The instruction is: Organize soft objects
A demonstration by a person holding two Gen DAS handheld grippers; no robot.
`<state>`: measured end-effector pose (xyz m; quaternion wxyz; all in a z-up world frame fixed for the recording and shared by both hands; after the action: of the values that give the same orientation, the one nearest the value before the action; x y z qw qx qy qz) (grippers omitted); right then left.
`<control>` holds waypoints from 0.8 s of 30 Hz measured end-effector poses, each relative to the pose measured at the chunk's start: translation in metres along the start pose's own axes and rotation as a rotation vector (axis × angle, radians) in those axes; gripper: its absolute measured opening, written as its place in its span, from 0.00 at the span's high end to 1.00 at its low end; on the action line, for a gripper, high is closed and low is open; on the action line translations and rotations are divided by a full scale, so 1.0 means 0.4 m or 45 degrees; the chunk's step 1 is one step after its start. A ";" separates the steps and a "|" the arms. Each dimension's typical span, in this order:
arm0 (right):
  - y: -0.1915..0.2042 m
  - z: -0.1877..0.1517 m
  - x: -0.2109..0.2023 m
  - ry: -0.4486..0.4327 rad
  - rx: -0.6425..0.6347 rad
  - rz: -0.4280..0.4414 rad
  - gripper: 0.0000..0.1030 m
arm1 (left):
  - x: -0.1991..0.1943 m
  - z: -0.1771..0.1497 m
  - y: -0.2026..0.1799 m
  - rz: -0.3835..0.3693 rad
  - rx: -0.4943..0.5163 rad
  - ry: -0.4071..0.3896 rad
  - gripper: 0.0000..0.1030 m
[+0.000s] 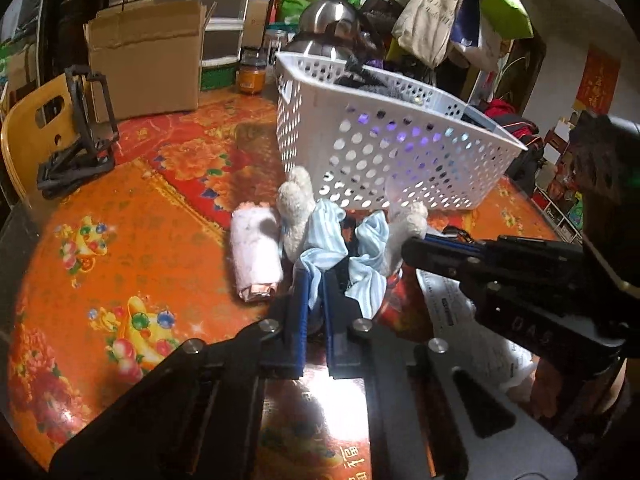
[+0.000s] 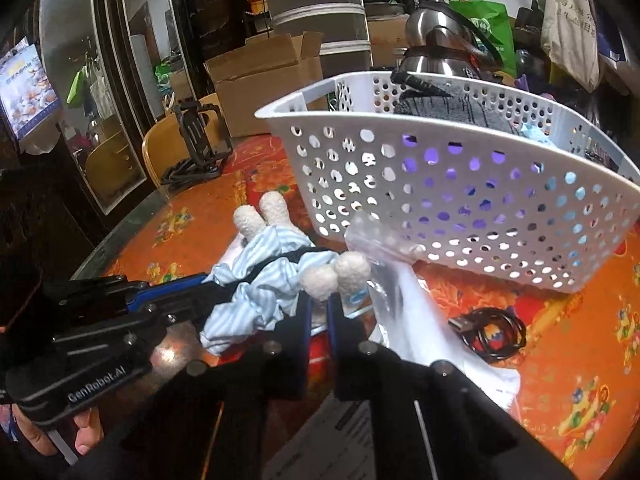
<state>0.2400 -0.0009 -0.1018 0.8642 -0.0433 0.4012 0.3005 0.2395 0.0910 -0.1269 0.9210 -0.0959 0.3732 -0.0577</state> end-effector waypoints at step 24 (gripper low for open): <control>0.015 0.055 -0.203 -0.187 -0.030 0.050 1.00 | -0.207 0.069 -0.063 -0.003 0.077 -0.215 0.98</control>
<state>0.2112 -0.0285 -0.0275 0.8847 -0.0235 0.3339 0.3244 0.1987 0.0847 -0.0459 0.9516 -0.0730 0.2922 -0.0616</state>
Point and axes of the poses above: each gripper's, at about its wrist camera, not at the fingertips, and x roughly the way its jaws point, y to its left, z to its top, the point moved 9 cm from there along x, roughly the way its jaws point, and after that the axes turned 1 degree about y, right-handed, at the moved point
